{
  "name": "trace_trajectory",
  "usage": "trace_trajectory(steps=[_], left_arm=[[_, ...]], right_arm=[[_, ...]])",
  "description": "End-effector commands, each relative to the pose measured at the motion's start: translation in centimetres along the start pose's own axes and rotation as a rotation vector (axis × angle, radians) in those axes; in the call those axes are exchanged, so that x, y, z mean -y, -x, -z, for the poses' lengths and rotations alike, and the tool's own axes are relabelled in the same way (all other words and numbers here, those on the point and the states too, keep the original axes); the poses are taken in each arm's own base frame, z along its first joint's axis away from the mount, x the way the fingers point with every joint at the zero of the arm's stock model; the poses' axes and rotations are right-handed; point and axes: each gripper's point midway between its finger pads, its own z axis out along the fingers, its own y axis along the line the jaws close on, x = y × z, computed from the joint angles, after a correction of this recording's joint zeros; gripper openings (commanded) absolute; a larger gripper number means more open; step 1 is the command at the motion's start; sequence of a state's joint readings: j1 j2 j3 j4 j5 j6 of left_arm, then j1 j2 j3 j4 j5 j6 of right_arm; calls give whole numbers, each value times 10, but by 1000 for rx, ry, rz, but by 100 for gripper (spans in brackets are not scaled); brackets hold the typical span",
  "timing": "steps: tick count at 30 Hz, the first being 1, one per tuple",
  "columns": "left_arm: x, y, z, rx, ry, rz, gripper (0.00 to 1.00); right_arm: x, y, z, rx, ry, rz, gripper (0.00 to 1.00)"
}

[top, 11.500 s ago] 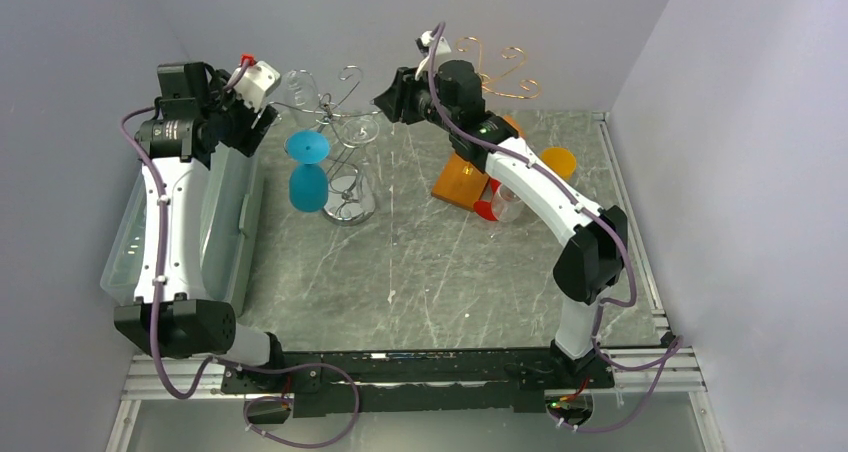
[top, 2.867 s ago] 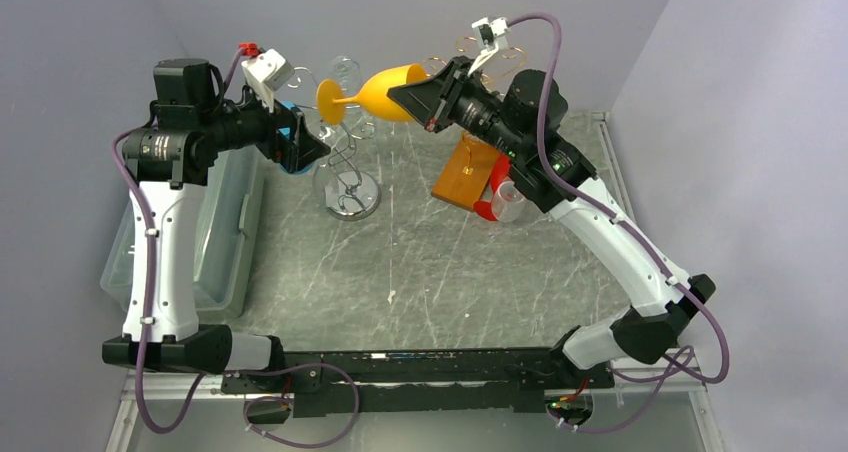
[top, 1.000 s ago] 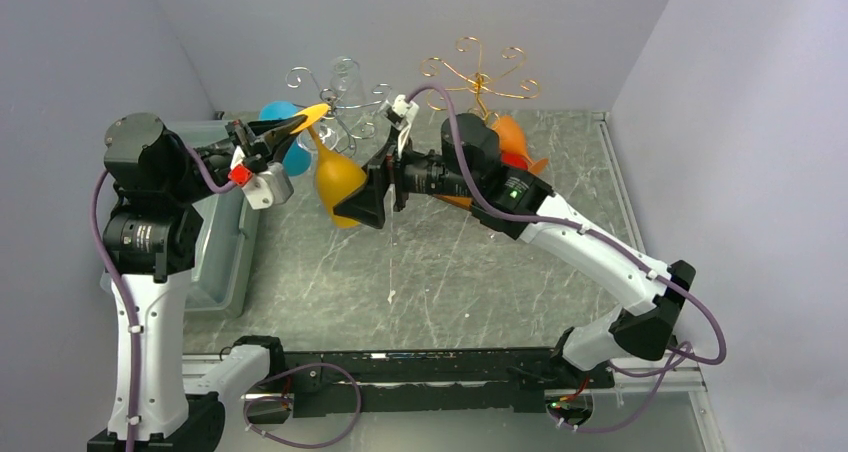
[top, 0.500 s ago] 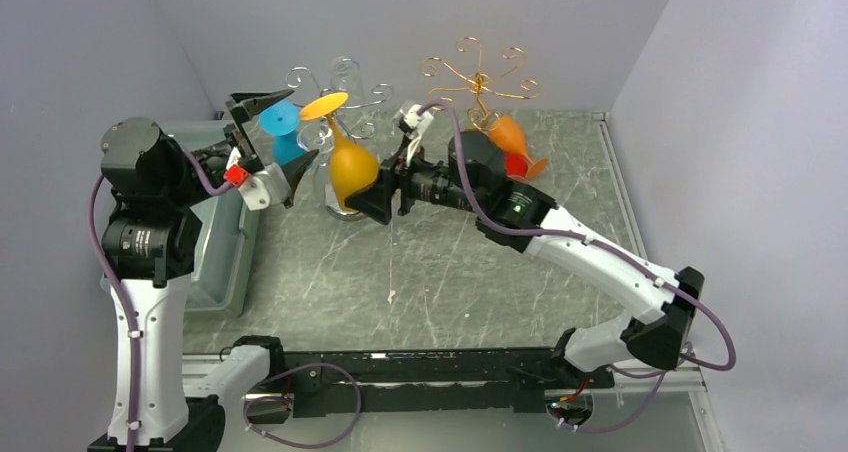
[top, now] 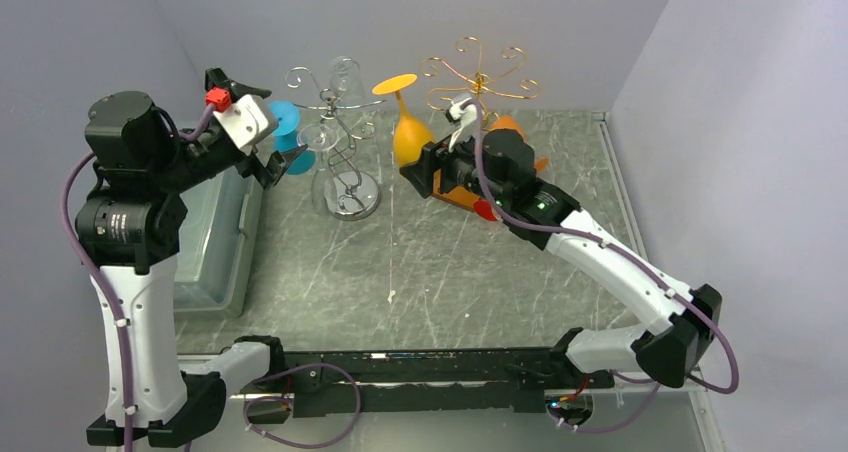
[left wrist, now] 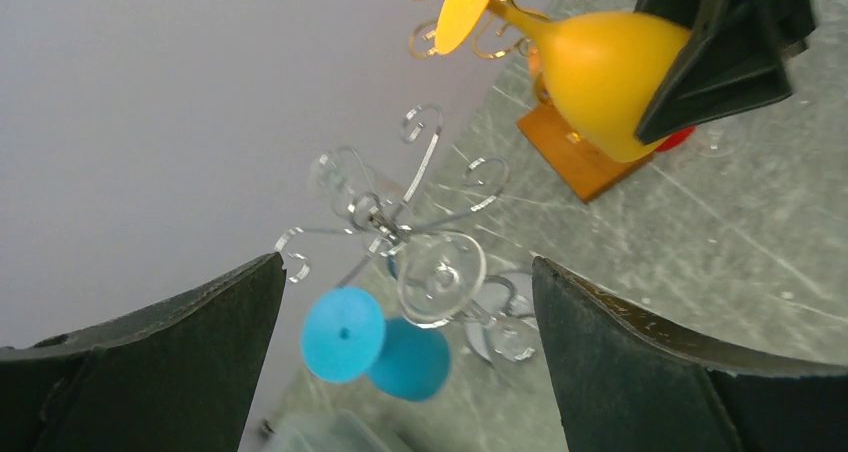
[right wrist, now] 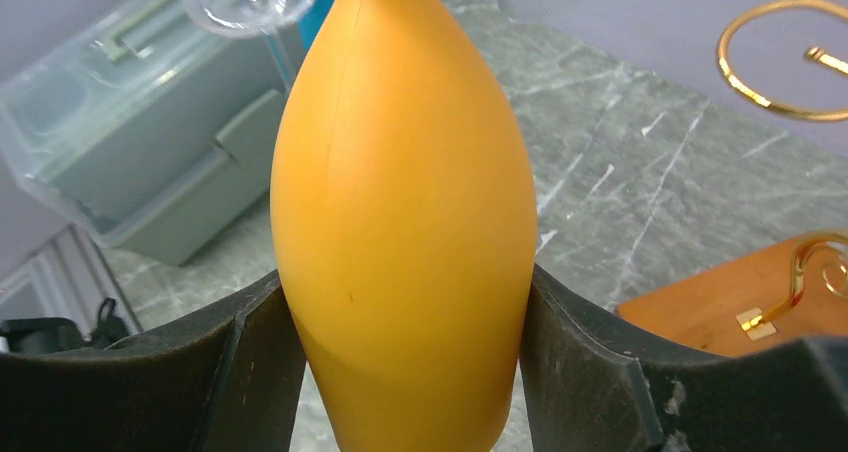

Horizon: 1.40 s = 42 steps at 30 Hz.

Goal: Place the wine glass upside down on the wine glass rack
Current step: Turn the wine glass upside down at the wine rack.

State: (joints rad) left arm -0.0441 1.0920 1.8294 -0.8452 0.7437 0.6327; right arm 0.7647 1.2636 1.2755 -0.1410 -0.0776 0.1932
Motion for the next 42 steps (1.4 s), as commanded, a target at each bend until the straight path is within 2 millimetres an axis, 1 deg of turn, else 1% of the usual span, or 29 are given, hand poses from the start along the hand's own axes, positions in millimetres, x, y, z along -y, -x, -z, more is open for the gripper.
trace_trajectory(steps=[1,6,9,12,14,16,21,25,28,34,42], left_arm=[[15,-18,10,-120,-2,221,100],[20,-29,14,-196,-3,304,99],[20,-36,18,-245,12,331,99],[17,-40,21,-279,36,344,99],[17,-40,23,-285,44,340,99],[17,-39,25,-282,49,331,99],[19,-37,28,-277,50,326,99],[17,-43,29,-307,63,332,98],[16,-44,29,-312,65,329,98],[14,-48,27,-328,70,336,97],[4,-55,28,-367,112,338,96]], right_arm=[[13,-8,-16,-1,-38,50,55],[23,-20,-33,-8,-51,50,55],[25,-24,-43,-14,-41,51,55],[26,-35,-54,-39,-31,51,55],[26,-37,-61,-33,-25,52,55],[27,-43,-68,-43,-22,55,55],[29,-54,-80,-49,-13,64,55],[28,-58,-89,-34,3,65,55],[27,-60,-94,-24,19,69,55],[18,-65,-102,-13,71,75,55],[5,-75,-106,-10,121,96,54]])
